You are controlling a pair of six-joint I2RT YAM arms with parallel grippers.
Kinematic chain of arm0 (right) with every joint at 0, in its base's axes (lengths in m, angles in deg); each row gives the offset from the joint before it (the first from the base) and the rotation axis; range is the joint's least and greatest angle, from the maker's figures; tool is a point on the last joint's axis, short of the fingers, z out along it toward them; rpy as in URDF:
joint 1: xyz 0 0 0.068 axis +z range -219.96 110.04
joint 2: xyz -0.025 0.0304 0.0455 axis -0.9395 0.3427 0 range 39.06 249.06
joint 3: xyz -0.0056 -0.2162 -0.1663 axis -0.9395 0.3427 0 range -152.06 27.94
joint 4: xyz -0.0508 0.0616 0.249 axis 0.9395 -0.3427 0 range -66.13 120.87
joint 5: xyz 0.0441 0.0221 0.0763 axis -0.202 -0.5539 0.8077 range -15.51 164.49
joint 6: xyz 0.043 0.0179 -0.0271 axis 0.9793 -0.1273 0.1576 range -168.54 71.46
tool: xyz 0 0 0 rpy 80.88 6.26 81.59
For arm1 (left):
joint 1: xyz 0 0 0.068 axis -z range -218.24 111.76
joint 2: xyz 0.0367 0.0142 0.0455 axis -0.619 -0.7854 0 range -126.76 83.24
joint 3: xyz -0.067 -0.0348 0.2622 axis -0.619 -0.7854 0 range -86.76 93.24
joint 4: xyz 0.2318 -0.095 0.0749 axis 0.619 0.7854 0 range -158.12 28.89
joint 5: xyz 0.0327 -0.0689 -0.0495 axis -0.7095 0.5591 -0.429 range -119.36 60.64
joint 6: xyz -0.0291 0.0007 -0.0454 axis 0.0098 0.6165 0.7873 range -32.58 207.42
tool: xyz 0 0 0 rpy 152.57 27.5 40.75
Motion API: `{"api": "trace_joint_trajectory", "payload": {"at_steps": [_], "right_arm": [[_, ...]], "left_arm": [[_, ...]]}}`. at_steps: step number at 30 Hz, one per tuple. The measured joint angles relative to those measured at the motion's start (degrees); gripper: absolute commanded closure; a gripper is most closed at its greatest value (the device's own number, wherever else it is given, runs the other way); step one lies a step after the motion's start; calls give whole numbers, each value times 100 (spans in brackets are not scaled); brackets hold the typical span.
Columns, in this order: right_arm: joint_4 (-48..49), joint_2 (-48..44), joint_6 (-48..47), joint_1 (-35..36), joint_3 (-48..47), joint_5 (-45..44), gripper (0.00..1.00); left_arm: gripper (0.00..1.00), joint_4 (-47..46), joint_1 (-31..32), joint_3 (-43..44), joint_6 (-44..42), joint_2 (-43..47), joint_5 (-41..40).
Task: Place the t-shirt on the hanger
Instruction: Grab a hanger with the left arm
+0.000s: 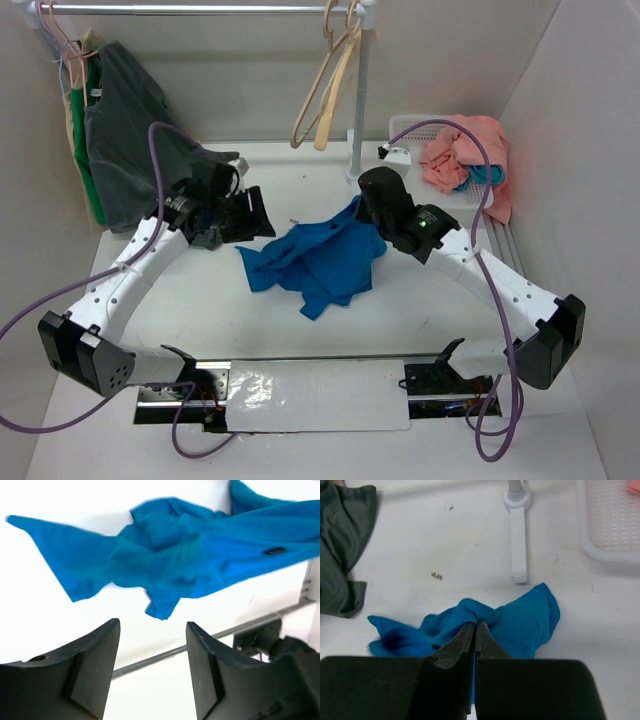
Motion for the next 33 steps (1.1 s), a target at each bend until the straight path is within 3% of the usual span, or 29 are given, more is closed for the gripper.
{"api": "trace_joint_trajectory", "payload": {"at_steps": [2,6,10,13,19,22,24,33], "right_arm": [[-7,37,-17,-17,9,66,100],[-15,42,-28,-50,9,157,100],[-39,35,-42,-79,7,229,100],[-70,28,-42,-116,2,310,100],[-326,28,-7,-127,-118,374,100],[-487,28,24,-127,-205,374,100],[-579,26,50,-127,-256,376,100],[-896,26,114,-131,-339,376,100]], "left_arm": [[32,315,-4,498,-166,-190,-157],[32,566,-17,2540,-553,-876,-372],[28,433,-103,4970,-933,-1805,-382],[25,-177,-284,6043,-1075,-2396,-184],[19,-1985,-560,5490,-1032,-2732,245],[21,-2610,-557,5845,-997,-3252,448],[23,-2848,-549,6398,-916,-3877,511],[23,-3532,-168,6658,-1093,-4575,153]]}}
